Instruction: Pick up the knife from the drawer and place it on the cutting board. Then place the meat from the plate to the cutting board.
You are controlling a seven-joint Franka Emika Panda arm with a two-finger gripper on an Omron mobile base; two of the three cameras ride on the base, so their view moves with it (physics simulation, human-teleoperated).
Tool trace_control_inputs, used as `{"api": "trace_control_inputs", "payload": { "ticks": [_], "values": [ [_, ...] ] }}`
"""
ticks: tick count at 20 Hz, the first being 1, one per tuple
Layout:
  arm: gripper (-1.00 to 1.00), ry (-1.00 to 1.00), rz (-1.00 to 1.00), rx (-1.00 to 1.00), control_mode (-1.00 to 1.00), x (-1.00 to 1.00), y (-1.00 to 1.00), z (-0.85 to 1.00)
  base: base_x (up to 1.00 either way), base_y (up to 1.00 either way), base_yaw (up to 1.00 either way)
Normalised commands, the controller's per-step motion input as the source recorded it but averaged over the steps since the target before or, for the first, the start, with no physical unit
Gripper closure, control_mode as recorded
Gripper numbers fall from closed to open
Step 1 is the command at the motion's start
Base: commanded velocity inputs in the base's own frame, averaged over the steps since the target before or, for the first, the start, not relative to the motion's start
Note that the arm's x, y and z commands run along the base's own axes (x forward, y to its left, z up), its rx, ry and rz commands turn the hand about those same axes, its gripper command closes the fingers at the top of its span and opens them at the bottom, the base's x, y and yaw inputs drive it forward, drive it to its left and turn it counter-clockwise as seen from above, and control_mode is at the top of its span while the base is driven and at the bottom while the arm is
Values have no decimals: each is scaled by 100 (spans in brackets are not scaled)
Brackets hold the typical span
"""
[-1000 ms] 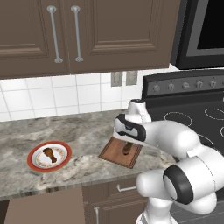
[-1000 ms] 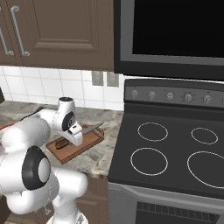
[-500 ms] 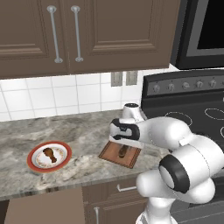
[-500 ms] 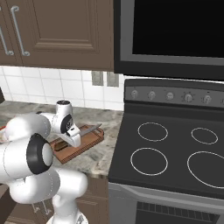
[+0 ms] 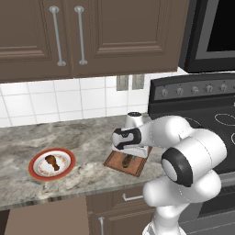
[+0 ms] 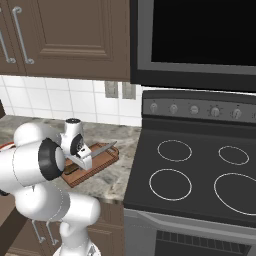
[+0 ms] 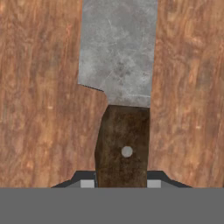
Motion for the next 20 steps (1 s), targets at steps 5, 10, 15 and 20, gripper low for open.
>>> {"api": "trace_control_inputs", "payload": {
  "ticks": [5, 10, 15, 20],
  "values": [
    [100, 0, 0, 0, -100, 8, 7, -23, 0, 0, 0],
    [-100, -2, 0, 0, -100, -1, 8, -9, 0, 0, 0],
    [-100, -5, 0, 0, -100, -18, 0, 19, 0, 0, 0],
    [-100, -2, 0, -1, -100, -10, 2, 53, 0, 0, 0]
  ]
}}
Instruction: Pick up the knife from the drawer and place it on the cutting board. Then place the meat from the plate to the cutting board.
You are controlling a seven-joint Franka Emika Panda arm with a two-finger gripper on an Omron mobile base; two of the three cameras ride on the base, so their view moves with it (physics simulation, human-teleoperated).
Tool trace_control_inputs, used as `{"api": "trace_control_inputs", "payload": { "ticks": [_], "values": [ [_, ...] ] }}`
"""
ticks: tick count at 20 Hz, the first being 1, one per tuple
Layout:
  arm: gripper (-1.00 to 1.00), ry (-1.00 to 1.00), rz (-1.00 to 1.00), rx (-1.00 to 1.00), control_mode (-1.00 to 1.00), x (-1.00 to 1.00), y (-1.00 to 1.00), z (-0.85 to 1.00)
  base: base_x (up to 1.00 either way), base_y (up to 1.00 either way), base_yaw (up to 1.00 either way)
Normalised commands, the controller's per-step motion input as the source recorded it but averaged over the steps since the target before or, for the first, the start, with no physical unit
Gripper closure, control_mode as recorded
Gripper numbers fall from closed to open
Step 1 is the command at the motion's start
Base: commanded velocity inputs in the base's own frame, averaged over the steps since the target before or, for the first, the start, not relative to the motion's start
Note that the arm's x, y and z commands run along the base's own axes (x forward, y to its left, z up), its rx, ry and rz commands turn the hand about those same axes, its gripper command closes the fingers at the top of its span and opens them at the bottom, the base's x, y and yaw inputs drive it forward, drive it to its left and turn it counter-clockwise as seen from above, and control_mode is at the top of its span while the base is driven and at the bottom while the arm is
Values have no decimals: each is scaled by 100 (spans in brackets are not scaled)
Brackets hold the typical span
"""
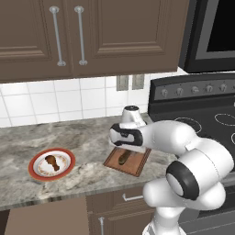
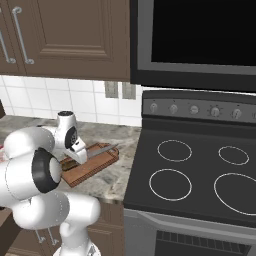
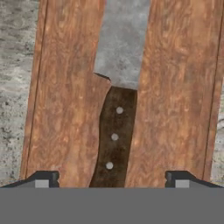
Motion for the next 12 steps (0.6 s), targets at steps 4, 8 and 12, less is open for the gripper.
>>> {"api": "trace_control_inputs", "payload": {
  "ticks": [4, 8, 12],
  "values": [
    [-100, 0, 0, -3, -100, -6, 7, 58, 0, 0, 0],
    [-100, -1, 0, 0, -100, 0, -8, 43, 0, 0, 0],
    [-100, -1, 0, 0, -100, 0, -18, 38, 0, 0, 0]
  ]
}}
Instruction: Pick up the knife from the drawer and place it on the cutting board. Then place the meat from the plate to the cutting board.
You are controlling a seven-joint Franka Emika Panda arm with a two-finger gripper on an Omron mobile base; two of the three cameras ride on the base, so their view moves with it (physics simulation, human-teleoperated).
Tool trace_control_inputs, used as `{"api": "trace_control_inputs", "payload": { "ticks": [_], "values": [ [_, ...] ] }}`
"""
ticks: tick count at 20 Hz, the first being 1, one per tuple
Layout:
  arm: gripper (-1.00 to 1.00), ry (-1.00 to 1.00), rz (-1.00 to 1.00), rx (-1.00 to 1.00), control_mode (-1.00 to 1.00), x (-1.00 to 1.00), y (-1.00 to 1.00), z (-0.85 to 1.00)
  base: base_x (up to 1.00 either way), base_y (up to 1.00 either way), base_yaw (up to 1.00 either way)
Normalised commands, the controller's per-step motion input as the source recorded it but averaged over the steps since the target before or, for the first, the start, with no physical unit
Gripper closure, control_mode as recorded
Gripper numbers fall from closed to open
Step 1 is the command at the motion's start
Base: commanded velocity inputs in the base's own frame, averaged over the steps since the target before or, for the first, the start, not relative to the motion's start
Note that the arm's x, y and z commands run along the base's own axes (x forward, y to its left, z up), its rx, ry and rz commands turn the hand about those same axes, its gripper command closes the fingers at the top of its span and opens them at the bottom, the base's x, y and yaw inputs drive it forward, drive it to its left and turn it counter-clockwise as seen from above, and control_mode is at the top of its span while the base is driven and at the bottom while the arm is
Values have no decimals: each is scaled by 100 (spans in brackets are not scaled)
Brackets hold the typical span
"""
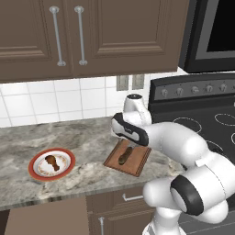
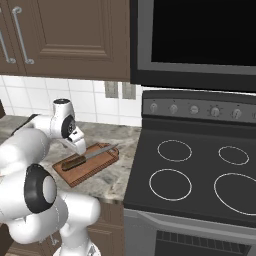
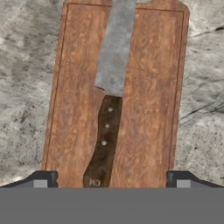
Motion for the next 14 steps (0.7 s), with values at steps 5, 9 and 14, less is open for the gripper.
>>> {"api": "trace_control_inputs", "payload": {
  "ticks": [5, 9, 14],
  "values": [
    [-100, -2, 0, 0, -100, -1, -15, 40, 0, 0, 0],
    [-100, -5, 0, 0, -100, -12, -11, 39, 0, 0, 0],
    [-100, -5, 6, -3, -100, -31, 40, 24, 0, 0, 0]
  ]
}}
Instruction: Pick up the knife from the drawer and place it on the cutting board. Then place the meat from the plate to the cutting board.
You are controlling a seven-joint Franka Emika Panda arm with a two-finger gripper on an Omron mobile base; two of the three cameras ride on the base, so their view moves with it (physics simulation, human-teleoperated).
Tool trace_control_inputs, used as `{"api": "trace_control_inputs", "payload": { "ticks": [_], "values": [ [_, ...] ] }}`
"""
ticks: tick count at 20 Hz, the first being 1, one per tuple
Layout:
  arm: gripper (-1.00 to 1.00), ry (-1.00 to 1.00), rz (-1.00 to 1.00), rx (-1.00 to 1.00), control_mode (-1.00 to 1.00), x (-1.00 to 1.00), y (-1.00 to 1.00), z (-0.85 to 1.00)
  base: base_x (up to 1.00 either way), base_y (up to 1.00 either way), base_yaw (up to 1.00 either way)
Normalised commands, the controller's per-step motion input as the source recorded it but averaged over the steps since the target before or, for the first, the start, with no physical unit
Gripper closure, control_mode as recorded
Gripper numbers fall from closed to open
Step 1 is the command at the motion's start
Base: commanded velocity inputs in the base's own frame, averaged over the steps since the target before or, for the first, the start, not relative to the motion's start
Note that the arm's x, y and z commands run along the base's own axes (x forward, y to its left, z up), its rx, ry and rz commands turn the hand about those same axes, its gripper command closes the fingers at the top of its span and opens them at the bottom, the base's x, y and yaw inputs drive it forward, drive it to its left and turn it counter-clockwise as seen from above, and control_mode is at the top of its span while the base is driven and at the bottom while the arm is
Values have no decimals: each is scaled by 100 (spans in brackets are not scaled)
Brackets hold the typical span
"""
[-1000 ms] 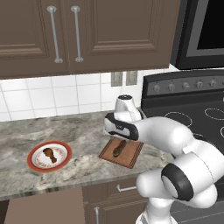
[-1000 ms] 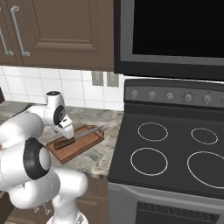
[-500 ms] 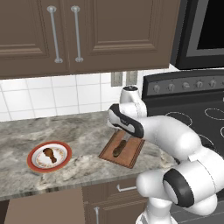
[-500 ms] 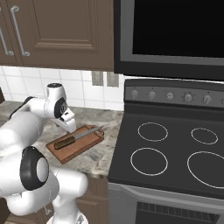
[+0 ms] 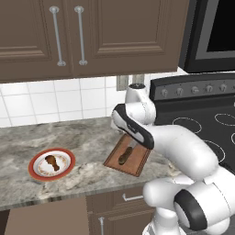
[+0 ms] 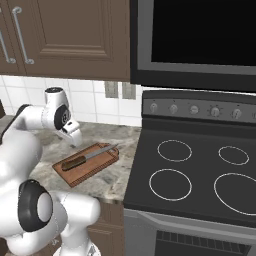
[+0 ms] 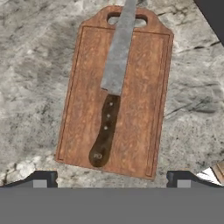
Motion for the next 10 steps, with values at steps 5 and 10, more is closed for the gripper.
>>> {"api": "trace_control_inputs", "payload": {
  "ticks": [5, 10],
  "values": [
    [-100, -3, 14, -9, -100, -29, 90, 2, 0, 0, 0],
    [-100, -3, 23, -1, -100, -11, 67, 0, 0, 0, 0]
  ]
}}
